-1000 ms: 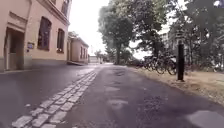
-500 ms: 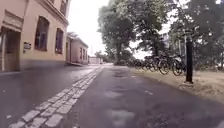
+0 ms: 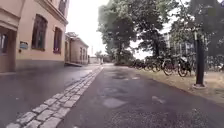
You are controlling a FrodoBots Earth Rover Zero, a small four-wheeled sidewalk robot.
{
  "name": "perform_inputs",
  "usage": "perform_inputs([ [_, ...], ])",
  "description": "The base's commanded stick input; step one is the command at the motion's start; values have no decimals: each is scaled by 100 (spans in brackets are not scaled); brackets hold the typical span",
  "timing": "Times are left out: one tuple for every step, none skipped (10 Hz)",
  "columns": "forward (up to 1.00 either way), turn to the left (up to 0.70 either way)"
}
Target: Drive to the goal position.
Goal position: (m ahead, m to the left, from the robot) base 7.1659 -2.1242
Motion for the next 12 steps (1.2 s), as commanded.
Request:
perform_inputs([
  [70,0],
  [70,0],
  [70,0],
  [70,-6],
  [70,-26],
  [70,-28],
  [70,-17],
  [70,0],
  [70,0],
  [70,0],
  [70,0],
  [70,0],
])
